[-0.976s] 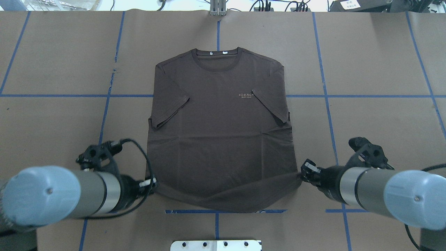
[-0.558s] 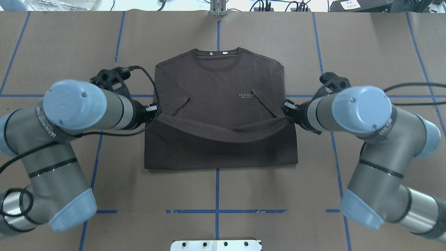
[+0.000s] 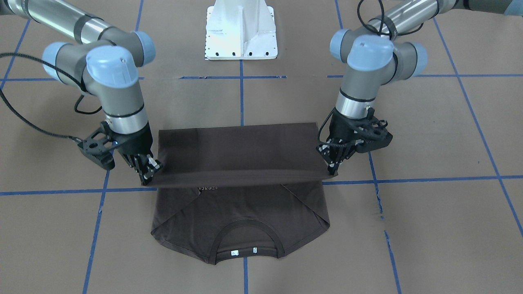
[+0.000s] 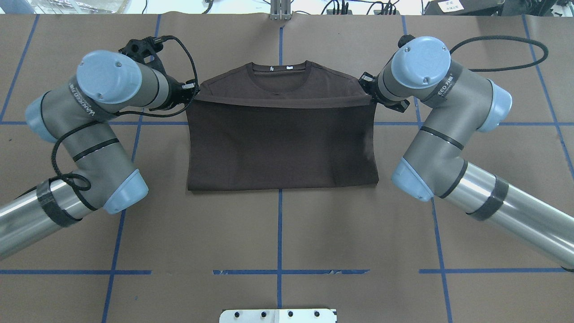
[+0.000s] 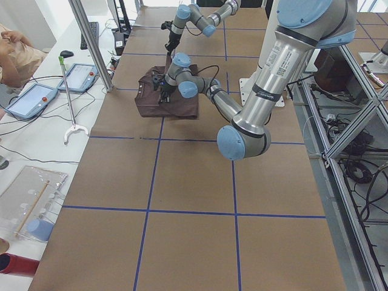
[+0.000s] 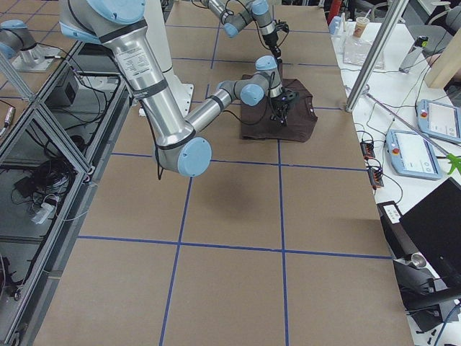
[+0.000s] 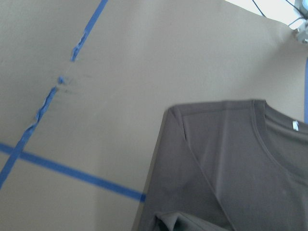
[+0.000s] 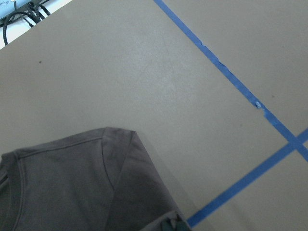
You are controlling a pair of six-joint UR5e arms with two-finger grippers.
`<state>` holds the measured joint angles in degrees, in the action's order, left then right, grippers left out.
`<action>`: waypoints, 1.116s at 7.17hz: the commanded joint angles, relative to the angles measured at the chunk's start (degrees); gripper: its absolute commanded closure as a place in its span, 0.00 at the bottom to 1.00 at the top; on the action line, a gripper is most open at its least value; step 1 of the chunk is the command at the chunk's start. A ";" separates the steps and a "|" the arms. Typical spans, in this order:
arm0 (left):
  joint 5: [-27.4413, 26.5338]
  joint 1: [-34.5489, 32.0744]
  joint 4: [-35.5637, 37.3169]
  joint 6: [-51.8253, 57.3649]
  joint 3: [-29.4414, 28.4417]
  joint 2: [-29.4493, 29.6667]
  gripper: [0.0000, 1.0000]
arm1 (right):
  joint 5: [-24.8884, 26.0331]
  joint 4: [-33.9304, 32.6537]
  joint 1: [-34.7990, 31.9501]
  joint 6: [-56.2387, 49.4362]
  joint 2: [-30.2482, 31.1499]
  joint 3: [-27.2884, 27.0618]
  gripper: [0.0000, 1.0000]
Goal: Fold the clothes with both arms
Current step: 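Lift the hem with both grippers and fold it toward the collar, then lower the hem near the collar and open both grippers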
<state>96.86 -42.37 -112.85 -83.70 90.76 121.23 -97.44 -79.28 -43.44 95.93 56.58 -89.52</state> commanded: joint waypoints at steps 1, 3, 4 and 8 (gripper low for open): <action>-0.35 -0.79 -7.09 -0.06 -9.78 3.74 1.00 | -0.12 2.73 -1.64 -0.39 -6.20 10.82 1.00; -2.37 -0.96 -12.81 -0.06 -17.08 6.30 1.00 | -0.12 4.47 -1.74 -1.27 -8.06 15.75 1.00; -2.38 -1.05 -13.44 -0.06 -17.63 6.30 1.00 | -0.03 7.01 -1.74 -1.27 -8.15 17.08 1.00; -1.85 -1.31 -17.19 -1.11 -17.90 6.48 0.53 | -0.12 7.82 -1.74 -0.92 -10.35 19.12 0.41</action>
<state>94.70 -43.49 -127.35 -84.24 72.78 127.80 -97.49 -71.97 -45.15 94.82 46.65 -70.11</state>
